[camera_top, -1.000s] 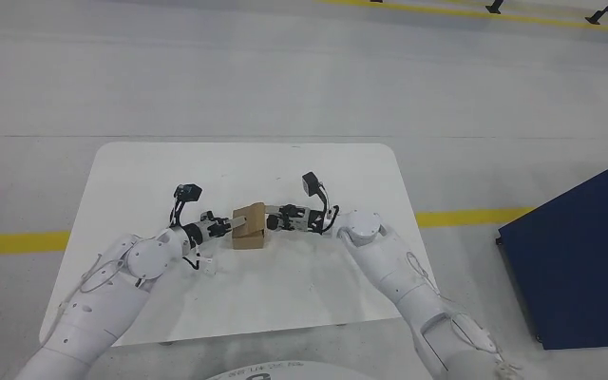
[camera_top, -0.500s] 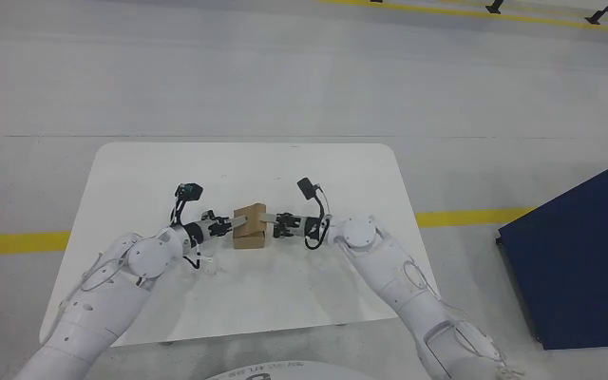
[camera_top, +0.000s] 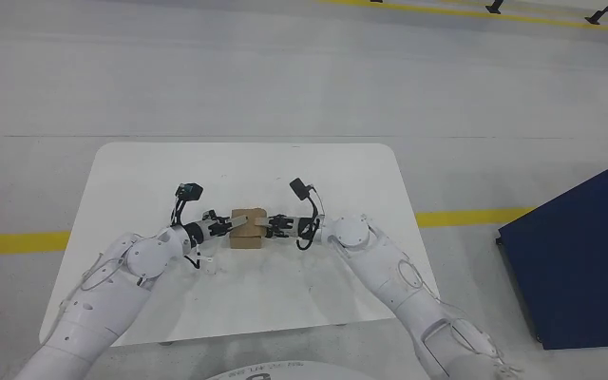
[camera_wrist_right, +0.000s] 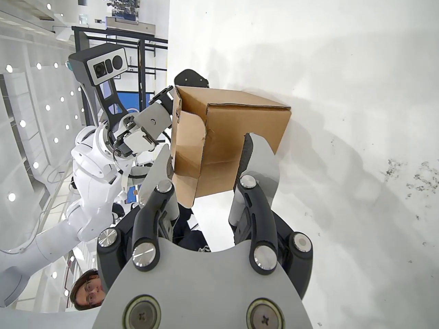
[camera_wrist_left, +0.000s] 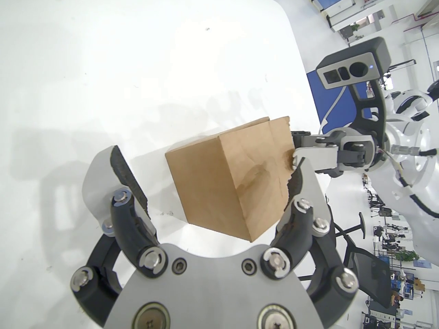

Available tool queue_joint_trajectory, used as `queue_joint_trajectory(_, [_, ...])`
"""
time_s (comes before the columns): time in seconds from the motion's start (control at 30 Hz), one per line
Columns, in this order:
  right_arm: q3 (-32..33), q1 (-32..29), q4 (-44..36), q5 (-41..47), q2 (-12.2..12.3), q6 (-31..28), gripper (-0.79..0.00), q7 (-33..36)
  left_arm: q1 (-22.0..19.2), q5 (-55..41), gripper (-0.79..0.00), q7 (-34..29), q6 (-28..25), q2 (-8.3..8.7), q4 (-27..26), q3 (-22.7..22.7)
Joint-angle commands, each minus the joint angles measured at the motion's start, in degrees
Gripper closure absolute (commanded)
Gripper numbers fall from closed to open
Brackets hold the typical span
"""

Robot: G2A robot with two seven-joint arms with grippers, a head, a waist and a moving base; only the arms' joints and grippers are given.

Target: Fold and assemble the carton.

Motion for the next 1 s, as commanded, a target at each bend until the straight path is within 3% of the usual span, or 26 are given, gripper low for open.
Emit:
queue_joint_trajectory(0.0, [-0.05, 0.03, 0.11, 0.02, -0.02, -0.22, -0.379, -0.15, 0.05, -0.19, -0.785, 0.20, -0.30, -0.03, 0.17, -0.02])
queue_joint_trajectory(0.37, [-0.40, 0.14, 0.30, -0.33, -0.10, -1.44, -0.376, -0.43, 0.19, -1.75, -0.785, 2.28, -3.92, -0.34, 1.04, 0.05])
queue_joint_trajectory(0.8, [2.95, -1.03, 2.34, 5.70, 0.52, -6.13, -0.403, 2.12, -0.61, -2.03, -0.785, 2.34, -4.18, -0.83, 2.77, 0.88])
queue_joint_trajectory(0.97, [4.40, -1.33, 3.47, 7.91, 0.84, -7.24, -0.372, 3.48, -0.75, -1.84, -0.785, 2.48, -4.04, -0.96, 2.99, 1.06])
